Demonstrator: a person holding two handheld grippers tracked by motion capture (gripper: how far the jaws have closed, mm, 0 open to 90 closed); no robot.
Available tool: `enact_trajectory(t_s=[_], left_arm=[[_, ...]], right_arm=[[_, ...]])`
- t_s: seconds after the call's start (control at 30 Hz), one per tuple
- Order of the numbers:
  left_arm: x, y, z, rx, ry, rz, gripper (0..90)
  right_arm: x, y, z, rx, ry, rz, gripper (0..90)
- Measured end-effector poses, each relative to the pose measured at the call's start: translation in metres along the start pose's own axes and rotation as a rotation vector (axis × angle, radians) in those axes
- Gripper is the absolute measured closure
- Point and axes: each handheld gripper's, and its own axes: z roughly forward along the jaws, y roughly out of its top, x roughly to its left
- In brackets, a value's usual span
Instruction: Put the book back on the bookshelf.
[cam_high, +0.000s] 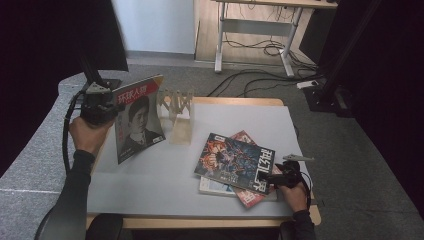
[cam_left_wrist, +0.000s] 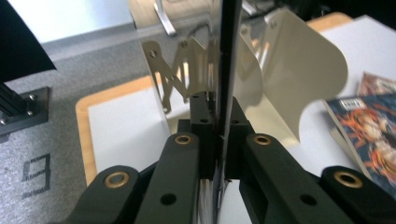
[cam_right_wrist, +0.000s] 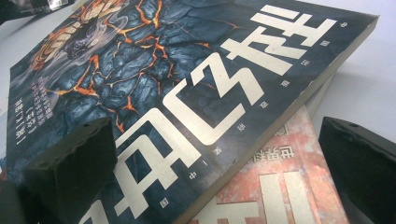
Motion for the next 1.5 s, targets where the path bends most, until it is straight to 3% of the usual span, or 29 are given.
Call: enact_trajectory(t_s=[0.23, 0.5, 0.83, 1.07, 1.2, 1.33, 1.5], left_arm=[[0.002, 0.001, 0.003, -0.079, 0.043, -0.042, 87.3], [0.004, 0.001, 0.011, -0.172, 0.045, -0.1, 87.3], [0.001, -0.012, 0.02, -0.21, 0.055, -0.103, 87.0], [0.003, -0.019, 0.019, -0.162, 0.031, -0.078, 86.0], [0.002, -0.015, 0.015, -0.124, 0.027, -0.053, 84.1], [0.0, -0.008, 0.009, -0.116, 0.02, -0.043, 81.9], [-0.005, -0.001, 0.011, -0.04, 0.031, -0.019, 82.3]], right_arm=[[0.0, 0.0, 0.0, 0.0, 0.0, 0.0, 0.0], [0.0, 0.0, 0.0, 0.0, 0.0, 0.0, 0.0], [0.0, 0.0, 0.0, 0.0, 0.0, 0.0, 0.0], [0.0, 0.0, 0.0, 0.001, 0.0, 0.001, 0.0], [0.0, 0.0, 0.0, 0.001, 0.001, 0.001, 0.0], [0.0, 0.0, 0.0, 0.0, 0.0, -0.001, 0.0], [0.0, 0.0, 0.0, 0.0, 0.0, 0.001, 0.0]])
